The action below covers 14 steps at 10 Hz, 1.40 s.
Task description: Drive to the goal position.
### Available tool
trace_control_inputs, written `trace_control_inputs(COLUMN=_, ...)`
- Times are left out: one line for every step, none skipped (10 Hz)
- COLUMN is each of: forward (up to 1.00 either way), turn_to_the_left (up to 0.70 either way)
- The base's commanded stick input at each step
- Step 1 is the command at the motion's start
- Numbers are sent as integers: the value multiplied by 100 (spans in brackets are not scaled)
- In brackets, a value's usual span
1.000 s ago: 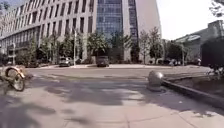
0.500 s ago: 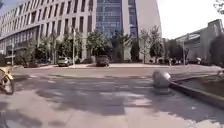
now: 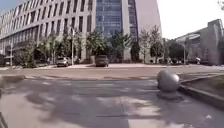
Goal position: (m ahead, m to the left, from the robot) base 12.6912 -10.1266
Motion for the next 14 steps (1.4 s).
trace_control_inputs(forward=70, turn_to_the_left=0)
trace_control_inputs(forward=70, turn_to_the_left=0)
trace_control_inputs(forward=70, turn_to_the_left=0)
trace_control_inputs(forward=70, turn_to_the_left=0)
trace_control_inputs(forward=70, turn_to_the_left=7)
trace_control_inputs(forward=70, turn_to_the_left=12)
trace_control_inputs(forward=70, turn_to_the_left=14)
trace_control_inputs(forward=70, turn_to_the_left=14)
trace_control_inputs(forward=70, turn_to_the_left=14)
trace_control_inputs(forward=70, turn_to_the_left=14)
trace_control_inputs(forward=70, turn_to_the_left=8)
trace_control_inputs(forward=70, turn_to_the_left=0)
trace_control_inputs(forward=70, turn_to_the_left=0)
trace_control_inputs(forward=70, turn_to_the_left=0)
